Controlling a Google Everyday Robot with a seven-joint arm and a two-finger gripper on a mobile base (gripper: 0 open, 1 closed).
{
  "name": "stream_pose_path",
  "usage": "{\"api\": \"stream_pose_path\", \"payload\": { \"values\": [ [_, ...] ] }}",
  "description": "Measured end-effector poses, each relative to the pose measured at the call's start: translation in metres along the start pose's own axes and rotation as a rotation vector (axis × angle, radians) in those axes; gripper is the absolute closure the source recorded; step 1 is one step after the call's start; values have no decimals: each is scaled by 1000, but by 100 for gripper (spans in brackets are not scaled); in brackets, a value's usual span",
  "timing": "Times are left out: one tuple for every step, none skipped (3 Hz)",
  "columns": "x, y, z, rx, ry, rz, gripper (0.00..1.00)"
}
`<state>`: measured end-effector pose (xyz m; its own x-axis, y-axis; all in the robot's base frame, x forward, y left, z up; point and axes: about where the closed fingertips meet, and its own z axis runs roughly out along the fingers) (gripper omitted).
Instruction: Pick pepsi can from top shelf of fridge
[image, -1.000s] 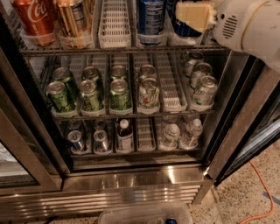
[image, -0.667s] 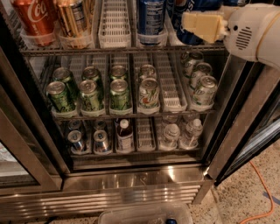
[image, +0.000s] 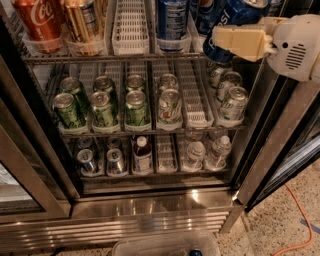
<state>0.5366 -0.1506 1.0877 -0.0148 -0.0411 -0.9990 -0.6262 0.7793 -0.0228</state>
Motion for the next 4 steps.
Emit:
{"api": "stream_pose_path", "payload": {
  "values": [
    [-1, 6, -5, -46, -10, 2, 100],
    [-9, 17, -9, -135, -55, 17, 100],
    [-11, 27, -12, -211, -76, 28, 100],
    [-8, 34, -17, -269, -80, 36, 100]
  ]
}}
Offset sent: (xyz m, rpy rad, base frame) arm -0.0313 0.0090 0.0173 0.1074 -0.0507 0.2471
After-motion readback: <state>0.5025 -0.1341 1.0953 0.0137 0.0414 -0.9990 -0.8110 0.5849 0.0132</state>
